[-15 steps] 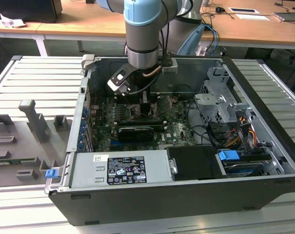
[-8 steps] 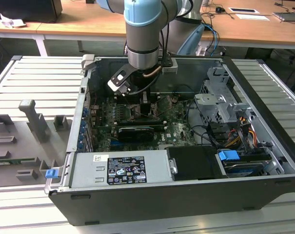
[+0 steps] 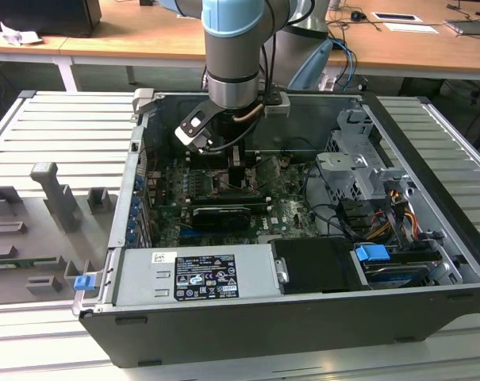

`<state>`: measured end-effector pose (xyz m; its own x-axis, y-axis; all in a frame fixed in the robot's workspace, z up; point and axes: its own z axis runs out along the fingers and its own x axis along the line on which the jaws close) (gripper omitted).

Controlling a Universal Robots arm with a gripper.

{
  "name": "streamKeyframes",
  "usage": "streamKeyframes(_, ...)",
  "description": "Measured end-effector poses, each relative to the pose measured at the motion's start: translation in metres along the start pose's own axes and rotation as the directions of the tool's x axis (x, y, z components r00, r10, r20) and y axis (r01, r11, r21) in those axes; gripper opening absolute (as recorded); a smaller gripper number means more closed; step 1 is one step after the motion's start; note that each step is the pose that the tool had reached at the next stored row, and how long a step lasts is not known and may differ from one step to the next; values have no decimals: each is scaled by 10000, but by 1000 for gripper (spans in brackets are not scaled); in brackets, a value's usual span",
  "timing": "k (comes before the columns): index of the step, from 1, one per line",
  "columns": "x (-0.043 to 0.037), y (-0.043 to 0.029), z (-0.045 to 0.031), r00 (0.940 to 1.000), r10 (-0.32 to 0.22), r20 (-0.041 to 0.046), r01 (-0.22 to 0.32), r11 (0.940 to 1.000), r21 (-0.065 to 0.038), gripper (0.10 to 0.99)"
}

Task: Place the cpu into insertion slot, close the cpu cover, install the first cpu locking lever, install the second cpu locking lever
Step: 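Place the cpu into insertion slot, then close the cpu cover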

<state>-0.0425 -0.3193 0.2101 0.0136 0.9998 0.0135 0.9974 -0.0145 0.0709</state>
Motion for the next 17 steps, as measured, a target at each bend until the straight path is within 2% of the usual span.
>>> streamKeyframes(1,-3,0,-1,10000,1,2,-1,10000,0,459)
streamKeyframes(7,-5,3,-24,10000,-2,19,2,10000,0,106)
streamKeyframes(17,-5,3,-56,10000,-2,46,2,10000,3,106)
